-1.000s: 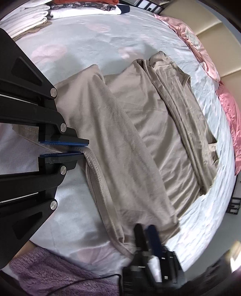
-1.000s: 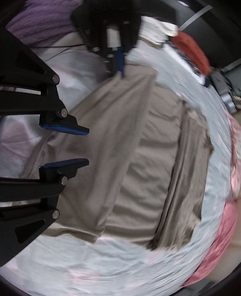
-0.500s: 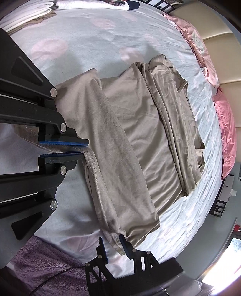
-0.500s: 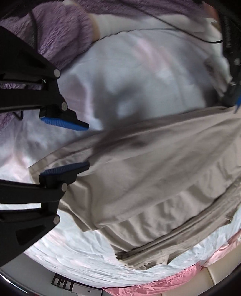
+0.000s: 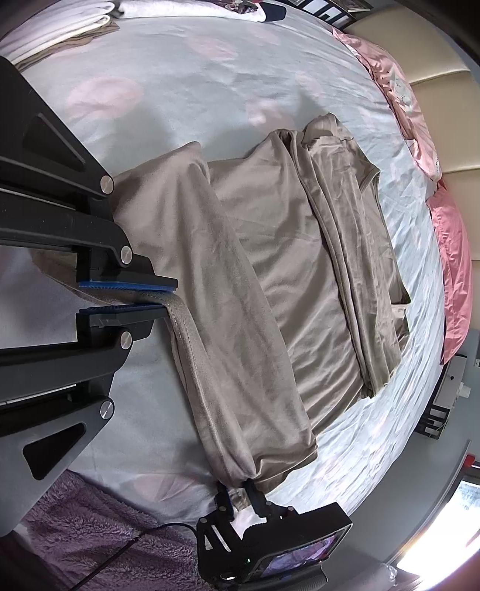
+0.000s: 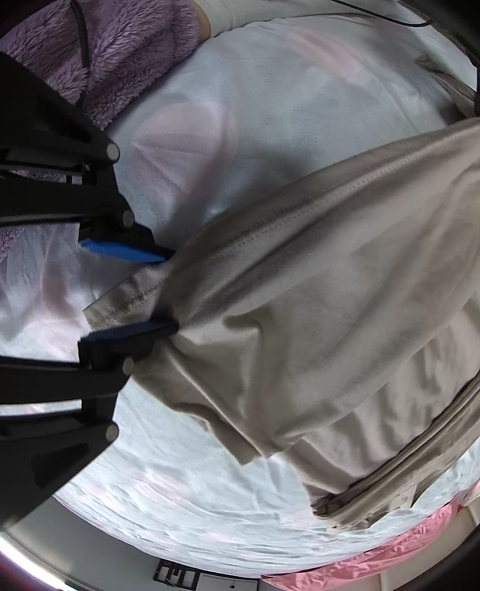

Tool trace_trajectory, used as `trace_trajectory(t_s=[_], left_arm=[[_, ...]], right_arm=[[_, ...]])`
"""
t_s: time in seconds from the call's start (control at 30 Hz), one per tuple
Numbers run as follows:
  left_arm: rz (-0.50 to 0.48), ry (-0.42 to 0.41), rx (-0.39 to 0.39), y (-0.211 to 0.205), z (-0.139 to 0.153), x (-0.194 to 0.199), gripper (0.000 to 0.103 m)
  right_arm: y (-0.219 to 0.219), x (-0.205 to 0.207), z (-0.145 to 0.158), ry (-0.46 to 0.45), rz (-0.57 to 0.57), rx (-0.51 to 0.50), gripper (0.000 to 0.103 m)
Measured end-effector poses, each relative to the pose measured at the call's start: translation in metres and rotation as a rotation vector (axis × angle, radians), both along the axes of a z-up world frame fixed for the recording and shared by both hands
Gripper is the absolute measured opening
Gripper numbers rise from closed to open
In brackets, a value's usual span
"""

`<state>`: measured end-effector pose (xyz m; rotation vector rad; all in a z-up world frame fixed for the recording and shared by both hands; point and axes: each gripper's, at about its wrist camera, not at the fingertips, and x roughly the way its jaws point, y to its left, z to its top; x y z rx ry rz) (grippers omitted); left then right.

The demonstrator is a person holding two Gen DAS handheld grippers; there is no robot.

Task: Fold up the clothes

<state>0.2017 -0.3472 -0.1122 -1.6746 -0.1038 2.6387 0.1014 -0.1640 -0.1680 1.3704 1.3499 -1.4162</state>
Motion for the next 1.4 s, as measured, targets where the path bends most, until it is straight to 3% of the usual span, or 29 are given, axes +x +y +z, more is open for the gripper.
trace_trajectory(t_s=[0.1,0.23,0.37,0.47,0.6,0.67,0.73,0.87,0.93,1.0,1.17,1.23,1.4], left_arm=[[-0.017,-0.018,0.0,0.003,-0.003,0.0,0.008],[-0.045,-0.044,-0.002,0.008,-0.006,0.0,0.009],[-0.114,-0.078,-0.042,0.025,-0.013,-0.001,0.026],[-0.181,-0.106,-0.07,0.039,-0.018,0.0,0.032],[-0.275,-0.132,-0.168,0.062,-0.027,0.005,0.035],[-0.32,-0.145,-0.224,0.074,-0.031,0.008,0.049],[-0.359,-0.16,-0.282,0.084,-0.036,0.011,0.05],[-0.361,-0.212,-0.395,0.088,-0.051,0.011,0.052],[-0.332,-0.222,-0.4,0.083,-0.052,0.008,0.052],[-0.299,-0.223,-0.405,0.077,-0.051,0.007,0.047],[-0.23,-0.223,-0.434,0.064,-0.047,0.0,0.014],[-0.187,-0.219,-0.458,0.06,-0.043,-0.005,0.008],[-0.023,-0.145,-0.451,0.031,-0.011,-0.01,0.006]], right_arm=[[0.007,-0.003,0.008,0.031,-0.032,-0.029,0.005],[0.021,-0.014,0.027,0.063,-0.142,-0.121,0.004],[0.04,-0.039,0.049,0.082,-0.345,-0.255,0.004],[0.055,-0.059,0.062,0.08,-0.489,-0.35,0.004],[0.076,-0.081,0.073,-0.008,-0.654,-0.497,0.004],[0.084,-0.085,0.072,-0.034,-0.69,-0.53,0.004],[0.075,-0.079,0.067,-0.061,-0.722,-0.547,0.004],[0.07,-0.08,0.061,-0.084,-0.743,-0.566,0.004],[0.072,-0.075,0.059,-0.072,-0.726,-0.574,0.004],[0.072,-0.072,0.059,-0.045,-0.701,-0.579,0.004],[0.063,-0.055,0.071,0.08,-0.607,-0.591,0.004],[0.059,-0.048,0.076,0.134,-0.567,-0.594,0.004],[0.052,-0.034,0.089,0.251,-0.484,-0.606,0.004]])
